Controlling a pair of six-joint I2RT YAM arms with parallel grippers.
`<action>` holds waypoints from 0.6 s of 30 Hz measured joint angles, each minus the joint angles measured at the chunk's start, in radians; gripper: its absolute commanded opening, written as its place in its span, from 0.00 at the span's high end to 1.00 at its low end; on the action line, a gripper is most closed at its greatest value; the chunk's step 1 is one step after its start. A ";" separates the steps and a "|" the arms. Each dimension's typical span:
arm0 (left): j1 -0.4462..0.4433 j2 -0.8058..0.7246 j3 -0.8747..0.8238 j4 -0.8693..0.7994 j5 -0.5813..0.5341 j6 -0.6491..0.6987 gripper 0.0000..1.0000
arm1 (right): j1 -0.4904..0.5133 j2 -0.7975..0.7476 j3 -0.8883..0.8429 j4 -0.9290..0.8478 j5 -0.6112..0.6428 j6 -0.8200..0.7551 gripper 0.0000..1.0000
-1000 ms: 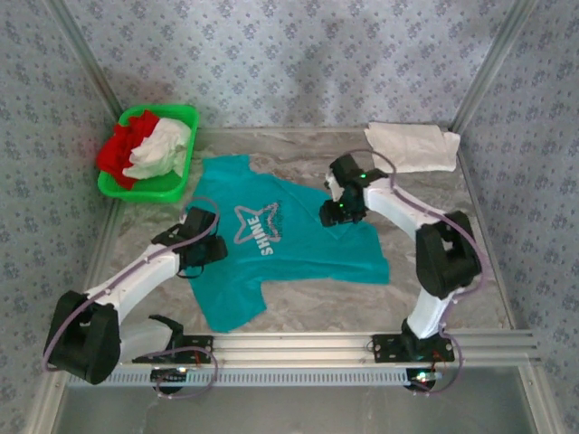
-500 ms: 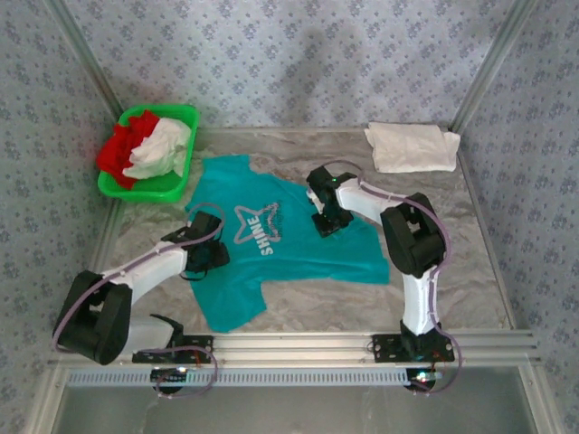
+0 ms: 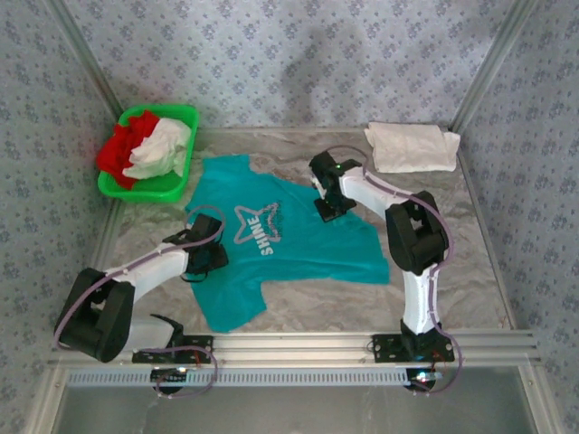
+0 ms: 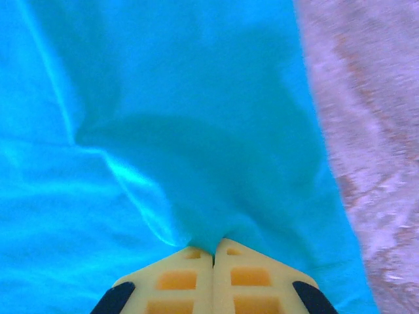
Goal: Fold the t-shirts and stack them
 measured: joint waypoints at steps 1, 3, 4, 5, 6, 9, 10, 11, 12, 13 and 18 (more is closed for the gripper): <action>0.000 -0.003 -0.002 0.001 -0.001 -0.001 0.50 | -0.014 0.000 0.017 -0.006 0.003 0.000 1.00; 0.000 -0.006 -0.002 0.001 -0.003 -0.003 0.50 | -0.043 0.000 0.053 -0.012 0.009 -0.004 1.00; 0.001 -0.006 -0.003 0.002 -0.003 -0.004 0.50 | -0.061 0.001 0.074 -0.013 0.016 -0.007 1.00; 0.001 -0.009 -0.005 0.003 -0.004 -0.007 0.50 | -0.077 0.004 0.097 -0.015 0.024 -0.010 1.00; 0.001 -0.011 -0.008 0.005 -0.006 -0.008 0.50 | -0.091 0.008 0.117 -0.017 0.030 -0.012 1.00; 0.001 -0.019 -0.016 0.011 -0.011 -0.011 0.50 | -0.140 0.039 0.200 -0.019 0.047 -0.031 1.00; 0.001 -0.020 -0.017 0.013 -0.012 -0.012 0.50 | -0.154 0.052 0.226 -0.016 0.053 -0.039 1.00; 0.002 -0.020 -0.017 0.013 -0.014 -0.014 0.50 | -0.167 0.069 0.251 -0.011 0.064 -0.051 1.00; 0.002 -0.020 -0.017 0.013 -0.015 -0.015 0.50 | -0.174 0.082 0.269 -0.008 0.072 -0.060 1.00; 0.002 -0.021 -0.017 0.013 -0.016 -0.017 0.50 | -0.181 0.100 0.287 -0.001 0.083 -0.075 1.00; 0.002 -0.026 -0.022 0.018 -0.019 -0.019 0.50 | -0.192 0.207 0.392 0.039 0.140 -0.147 1.00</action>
